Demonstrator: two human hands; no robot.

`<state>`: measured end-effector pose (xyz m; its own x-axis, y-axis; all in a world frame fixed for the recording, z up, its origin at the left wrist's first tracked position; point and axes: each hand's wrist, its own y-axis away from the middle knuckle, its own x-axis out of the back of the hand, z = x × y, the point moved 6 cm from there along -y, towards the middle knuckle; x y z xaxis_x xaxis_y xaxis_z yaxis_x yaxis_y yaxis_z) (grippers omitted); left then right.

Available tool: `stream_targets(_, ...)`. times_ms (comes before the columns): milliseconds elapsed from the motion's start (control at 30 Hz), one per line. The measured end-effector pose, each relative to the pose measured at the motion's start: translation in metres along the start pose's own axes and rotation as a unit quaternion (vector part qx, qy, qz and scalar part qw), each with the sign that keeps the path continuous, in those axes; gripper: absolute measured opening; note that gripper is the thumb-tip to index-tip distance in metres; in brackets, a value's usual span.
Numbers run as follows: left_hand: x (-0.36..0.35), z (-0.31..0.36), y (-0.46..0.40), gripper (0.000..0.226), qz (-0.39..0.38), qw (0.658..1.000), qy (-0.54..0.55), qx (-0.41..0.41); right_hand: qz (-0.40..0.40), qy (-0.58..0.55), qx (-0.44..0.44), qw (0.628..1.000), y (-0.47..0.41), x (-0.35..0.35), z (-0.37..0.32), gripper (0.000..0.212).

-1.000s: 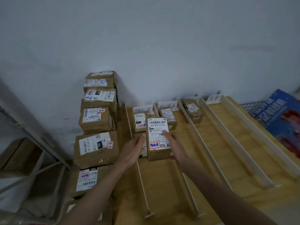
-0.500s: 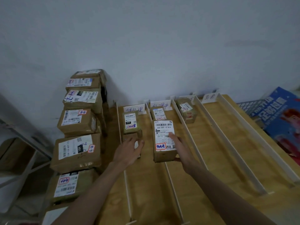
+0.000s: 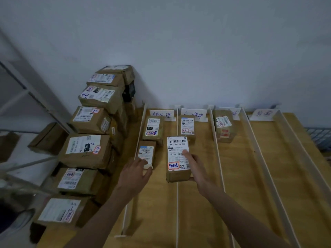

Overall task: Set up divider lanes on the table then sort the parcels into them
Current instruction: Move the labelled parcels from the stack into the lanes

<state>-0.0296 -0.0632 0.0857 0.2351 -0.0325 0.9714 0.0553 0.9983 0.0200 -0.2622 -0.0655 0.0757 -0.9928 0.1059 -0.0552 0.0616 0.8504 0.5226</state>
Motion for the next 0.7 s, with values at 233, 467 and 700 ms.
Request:
stream_targets(233,-0.007,-0.010,-0.001,0.032,0.004,0.999,0.020,0.030,-0.033,-0.005,-0.033,0.999,-0.018,-0.024,0.017,0.046)
stream_targets(467,-0.033,-0.043,0.003,0.038,-0.043,0.996,0.036,0.070,-0.006,-0.023,-0.070,0.997,-0.028,-0.057,0.055,0.044)
stream_targets(700,-0.056,-0.053,-0.042,0.039,-0.092,0.994,0.047,0.047,0.035,-0.016,-0.077,0.996,-0.062,-0.065,0.060,0.049)
